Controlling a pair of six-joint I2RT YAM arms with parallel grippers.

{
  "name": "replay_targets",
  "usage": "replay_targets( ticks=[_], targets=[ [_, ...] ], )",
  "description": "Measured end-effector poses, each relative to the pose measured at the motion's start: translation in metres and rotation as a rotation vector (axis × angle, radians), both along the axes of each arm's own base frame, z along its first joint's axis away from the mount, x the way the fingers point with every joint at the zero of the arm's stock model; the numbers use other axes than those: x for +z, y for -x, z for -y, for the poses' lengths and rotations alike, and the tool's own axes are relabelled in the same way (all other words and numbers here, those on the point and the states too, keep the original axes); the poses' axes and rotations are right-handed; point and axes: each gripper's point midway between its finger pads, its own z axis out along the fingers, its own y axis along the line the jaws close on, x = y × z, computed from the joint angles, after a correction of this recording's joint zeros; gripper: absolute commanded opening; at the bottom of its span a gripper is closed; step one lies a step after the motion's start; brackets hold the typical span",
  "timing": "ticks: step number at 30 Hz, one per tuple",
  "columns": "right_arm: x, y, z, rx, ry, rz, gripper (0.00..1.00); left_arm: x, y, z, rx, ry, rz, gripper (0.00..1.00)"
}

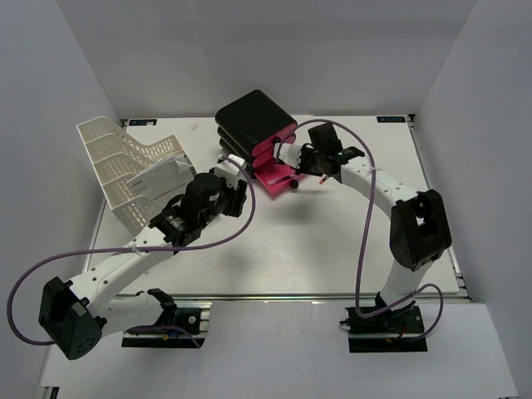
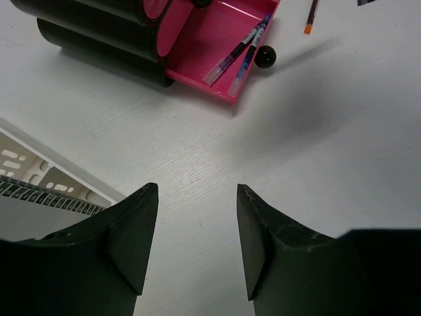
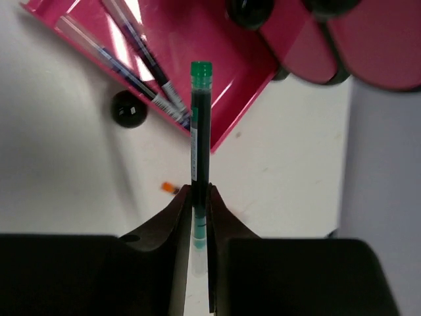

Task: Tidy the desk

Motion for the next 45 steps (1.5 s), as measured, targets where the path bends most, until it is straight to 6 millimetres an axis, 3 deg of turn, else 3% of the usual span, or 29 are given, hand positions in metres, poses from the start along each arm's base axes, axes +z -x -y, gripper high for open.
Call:
replay_targets(
  ticks=[5,12,17,20,29,31,34,38,40,41,43,45],
  targets=[
    [0.008,-0.02,-0.024,0.175,0.104,0.181,0.0,-0.002,-0.001,-0.004,0.014,-0.013,0.004,0.61],
    [-0.023,-0.024,-0.053,0.335,0.196,0.193,0.0,-0.002,-0.002,-0.005,0.019,-0.022,0.01,0.61],
    [-0.036,-0.025,-0.06,0.38,0.224,0.187,0.0,-0.002,-0.002,-0.006,0.024,-0.025,0.012,0.61],
    [-0.035,-0.033,-0.065,0.383,0.226,0.199,0.15,-0.002,-0.003,-0.006,0.024,-0.026,0.013,0.61],
    [-0.04,-0.04,-0.07,0.396,0.235,0.207,0.26,-0.002,-0.003,-0.007,0.029,-0.028,0.014,0.61],
    [-0.04,-0.04,-0.07,0.397,0.234,0.206,0.35,-0.001,-0.003,-0.007,0.03,-0.028,0.015,0.61],
    [-0.04,-0.04,-0.07,0.396,0.233,0.206,0.36,-0.001,-0.003,-0.007,0.031,-0.028,0.015,0.61],
    [-0.037,-0.038,-0.072,0.386,0.212,0.198,0.3,-0.002,-0.003,-0.007,0.031,-0.029,0.015,0.61],
    [-0.029,-0.035,-0.072,0.362,0.18,0.19,0.21,-0.002,-0.003,-0.008,0.031,-0.029,0.014,0.61],
    [-0.022,-0.035,-0.069,0.34,0.159,0.185,0.18,-0.002,-0.003,-0.008,0.031,-0.029,0.014,0.61],
    [-0.006,-0.03,-0.066,0.313,0.118,0.171,0.02,-0.002,-0.003,-0.008,0.031,-0.029,0.014,0.61],
    [0.014,-0.031,-0.059,0.255,0.076,0.157,0.0,-0.001,-0.003,-0.008,0.031,-0.027,0.016,0.61]
  ],
)
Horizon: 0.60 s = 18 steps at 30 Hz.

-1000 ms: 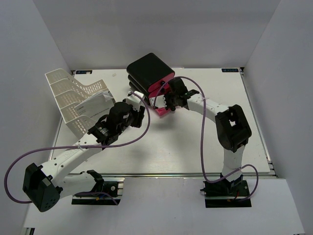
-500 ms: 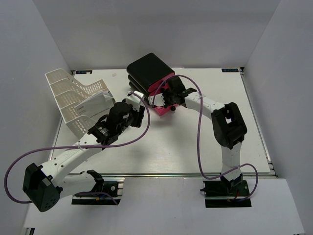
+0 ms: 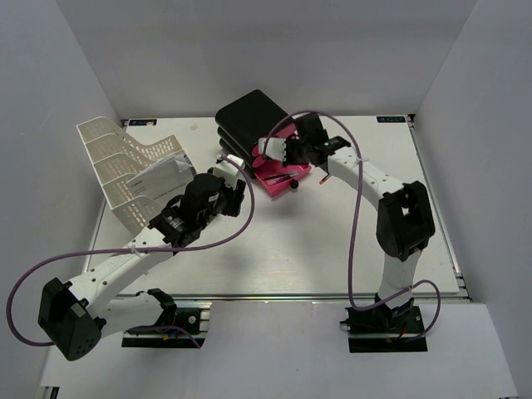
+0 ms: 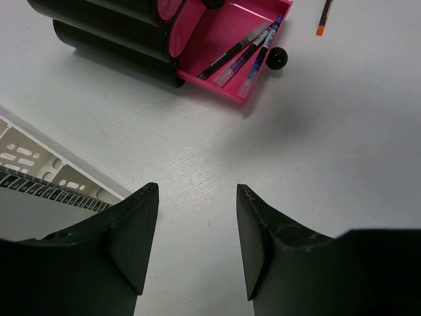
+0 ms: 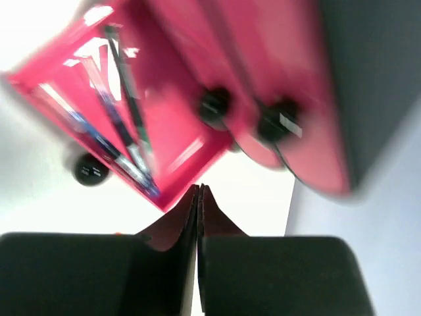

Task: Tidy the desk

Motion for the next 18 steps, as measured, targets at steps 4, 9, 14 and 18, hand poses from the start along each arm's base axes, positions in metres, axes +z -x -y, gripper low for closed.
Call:
replay_targets(
  ticks=[4,9,14,18],
  targets=[
    [0.041,-0.028,0.034,-0.291,-0.152,-0.023,0.0,0.005,0.001,-0.001,0.0,0.009,0.01,0.6],
    [0.057,-0.054,0.105,-0.751,-0.38,-0.128,0.0,0.01,0.002,-0.002,0.0,0.02,0.023,0.6],
    [0.01,-0.05,0.142,-1.141,-0.527,-0.367,0.03,0.014,0.002,-0.001,-0.001,0.029,0.033,0.6],
    [-0.038,-0.031,0.15,-1.382,-0.553,-0.541,0.4,0.014,0.002,-0.001,-0.001,0.031,0.036,0.59]
  ],
)
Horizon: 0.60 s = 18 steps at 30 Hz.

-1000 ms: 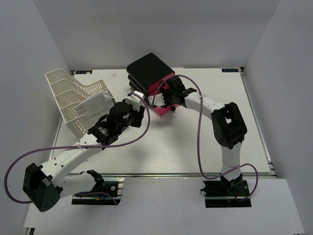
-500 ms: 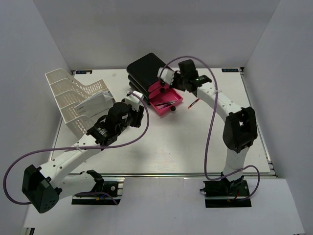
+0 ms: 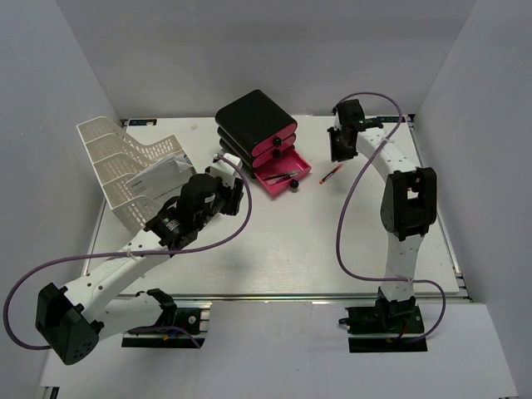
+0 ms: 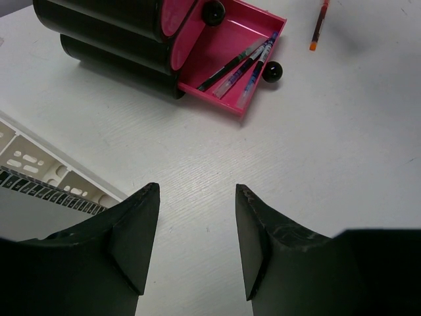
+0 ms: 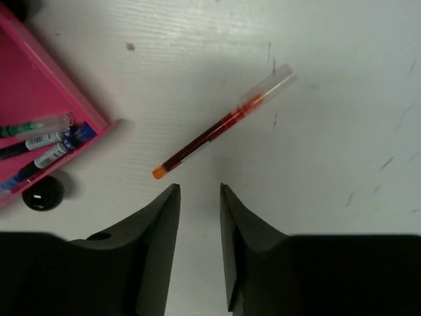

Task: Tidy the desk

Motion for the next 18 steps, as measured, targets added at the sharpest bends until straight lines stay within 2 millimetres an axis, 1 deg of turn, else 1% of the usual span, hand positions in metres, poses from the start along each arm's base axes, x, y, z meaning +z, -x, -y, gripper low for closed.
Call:
replay_targets(
  ticks=[2,3,4,5,9,11,14,18],
  targets=[
    [-0.015,0.008,0.003,-0.07,-0.011,-0.057,0.55,0.0,0.0,0.0,0.0,0.001,0.0,0.59],
    [-0.02,0.01,0.003,-0.099,-0.014,-0.073,0.58,0.001,0.0,0.0,0.0,0.002,0.002,0.59],
    [-0.022,0.011,0.005,-0.12,-0.012,-0.079,0.63,0.001,0.0,0.0,0.0,0.002,0.003,0.59],
    [-0.023,0.011,0.006,-0.141,-0.014,-0.083,0.64,0.001,0.0,0.0,0.0,0.003,0.004,0.59],
    [-0.025,0.009,0.009,-0.208,-0.018,-0.08,0.65,0.002,0.0,0.0,0.0,0.006,0.006,0.59],
    [-0.031,0.006,0.011,-0.243,-0.008,-0.087,0.62,0.002,0.0,0.0,0.0,0.006,0.006,0.59],
    [-0.049,0.0,0.015,-0.291,0.017,-0.103,0.58,0.002,0.0,0.0,0.0,0.006,0.006,0.59],
    [-0.076,0.001,0.018,-0.335,0.042,-0.156,0.55,0.002,0.0,0.0,0.0,0.006,0.006,0.59]
  ],
)
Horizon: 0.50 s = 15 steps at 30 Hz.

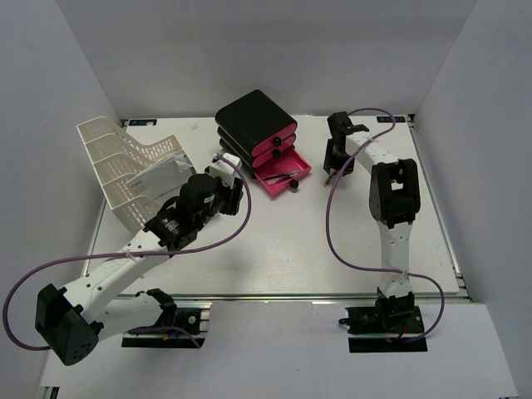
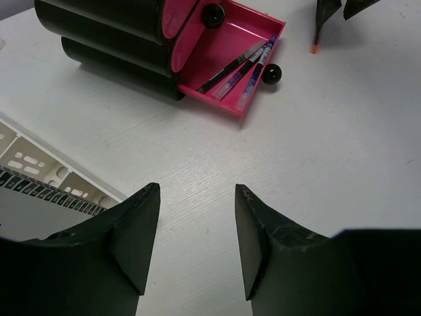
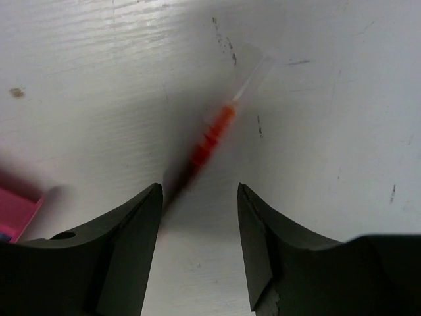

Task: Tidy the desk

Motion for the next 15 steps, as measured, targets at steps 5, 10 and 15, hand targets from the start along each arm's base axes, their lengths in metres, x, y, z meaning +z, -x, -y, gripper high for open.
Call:
replay_targets(
  ticks=[5,10,15],
  targets=[
    [-0.006,-0.011,-0.001,-0.029,0.005,0.002,0.54,-0.001,0.0,0.0,0.0,-0.001,-0.001,0.59],
    [-0.002,-0.016,0.0,-0.044,0.011,0.02,0.52,-0.001,0.0,0.0,0.0,-0.001,-0.001,0.59],
    [-0.005,-0.014,0.003,-0.052,0.025,0.017,0.49,-0.001,0.0,0.0,0.0,-0.002,-0.003,0.59]
  ],
)
